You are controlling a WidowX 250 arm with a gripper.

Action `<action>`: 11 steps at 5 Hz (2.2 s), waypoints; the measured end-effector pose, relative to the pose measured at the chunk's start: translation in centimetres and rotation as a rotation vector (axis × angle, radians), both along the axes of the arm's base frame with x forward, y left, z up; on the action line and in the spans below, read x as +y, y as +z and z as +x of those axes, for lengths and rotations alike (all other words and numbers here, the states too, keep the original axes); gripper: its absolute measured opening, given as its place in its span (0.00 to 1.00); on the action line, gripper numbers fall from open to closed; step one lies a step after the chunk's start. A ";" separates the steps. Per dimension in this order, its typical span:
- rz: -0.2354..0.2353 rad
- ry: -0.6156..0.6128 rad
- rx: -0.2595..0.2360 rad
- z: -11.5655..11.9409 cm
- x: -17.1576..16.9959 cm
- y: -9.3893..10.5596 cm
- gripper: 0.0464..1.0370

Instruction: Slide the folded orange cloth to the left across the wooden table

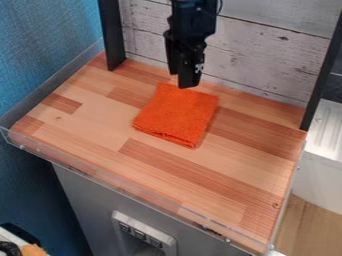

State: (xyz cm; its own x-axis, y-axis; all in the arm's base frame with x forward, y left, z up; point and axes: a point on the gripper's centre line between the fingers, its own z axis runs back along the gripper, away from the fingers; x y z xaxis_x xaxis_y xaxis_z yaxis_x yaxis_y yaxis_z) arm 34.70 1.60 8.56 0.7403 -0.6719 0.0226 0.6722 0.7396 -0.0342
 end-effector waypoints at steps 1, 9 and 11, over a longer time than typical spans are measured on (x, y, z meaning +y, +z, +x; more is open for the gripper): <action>0.001 -0.023 -0.002 0.3 0.0 -1.1 0.32; 0.107 0.154 -0.045 -1.4 4.2 -7.8 0.01; 0.089 0.404 -0.059 -4.1 7.8 -7.8 0.01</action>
